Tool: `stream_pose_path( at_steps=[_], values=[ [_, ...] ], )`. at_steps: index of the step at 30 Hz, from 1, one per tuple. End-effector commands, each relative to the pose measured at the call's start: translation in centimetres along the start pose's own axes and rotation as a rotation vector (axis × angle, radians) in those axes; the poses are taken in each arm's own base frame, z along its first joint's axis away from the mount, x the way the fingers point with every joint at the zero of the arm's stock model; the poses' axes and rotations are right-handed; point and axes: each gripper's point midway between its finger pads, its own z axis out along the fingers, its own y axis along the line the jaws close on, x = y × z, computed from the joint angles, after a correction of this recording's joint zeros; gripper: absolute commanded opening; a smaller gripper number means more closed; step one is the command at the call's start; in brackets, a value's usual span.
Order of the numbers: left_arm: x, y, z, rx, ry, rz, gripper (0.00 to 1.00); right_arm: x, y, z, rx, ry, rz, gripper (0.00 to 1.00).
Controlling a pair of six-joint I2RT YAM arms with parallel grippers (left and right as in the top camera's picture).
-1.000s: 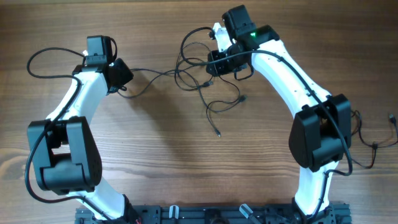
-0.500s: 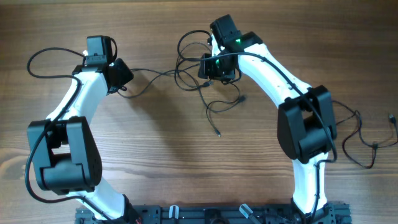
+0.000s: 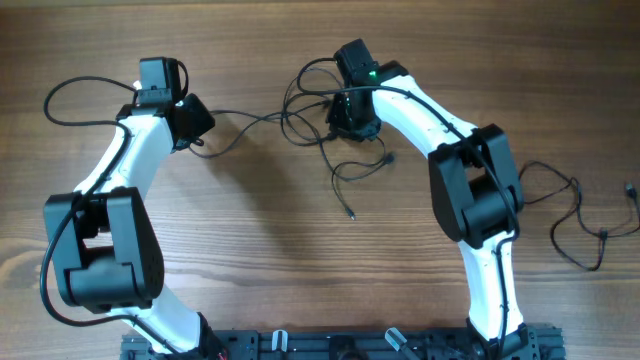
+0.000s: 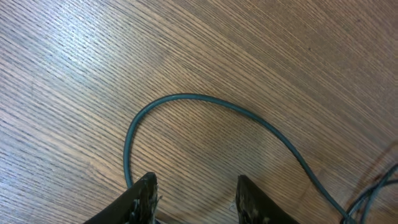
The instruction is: Untangle cables
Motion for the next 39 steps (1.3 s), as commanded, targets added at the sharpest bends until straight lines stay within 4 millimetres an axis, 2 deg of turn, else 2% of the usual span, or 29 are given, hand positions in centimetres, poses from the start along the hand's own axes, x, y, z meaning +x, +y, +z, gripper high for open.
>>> stream_pose_path(
  at_steps=[1,8,18,23,26,30,32,35,39],
  values=[
    [-0.1,-0.1,0.0,0.016,0.005,-0.005,0.43,0.0,-1.0,2.0,0.038,0.004,0.028,0.27],
    [-0.1,-0.1,0.0,0.016,0.005,-0.005,0.43,-0.2,-1.4,3.5,0.049,-0.002,0.026,0.27],
    [-0.1,-0.1,0.0,0.016,0.005,-0.005,0.43,-0.8,-2.1,3.4,0.085,-0.038,0.020,0.22],
    [-0.1,-0.1,0.0,0.016,0.005,-0.005,0.43,-0.6,-2.0,3.5,0.094,-0.039,0.015,0.17],
    [-0.1,-0.1,0.0,0.016,0.005,-0.005,0.43,-0.5,-1.9,3.5,0.095,-0.037,0.008,0.05],
    [-0.1,-0.1,0.0,0.017,0.002,-0.005,0.44,-0.3,-2.2,3.4,0.106,-0.020,-0.118,0.04],
    [-0.1,-0.1,0.0,0.017,0.002,-0.005,0.44,0.0,-2.5,2.8,0.119,-0.004,-0.130,0.04],
    [-0.2,-0.1,0.0,0.018,0.001,-0.005,0.44,-0.1,-1.9,0.9,0.113,-0.012,-0.139,0.04],
    [-0.2,-0.1,0.0,0.018,0.001,-0.005,0.47,-0.8,0.4,-3.9,0.051,-0.079,-0.205,0.04]
  ],
)
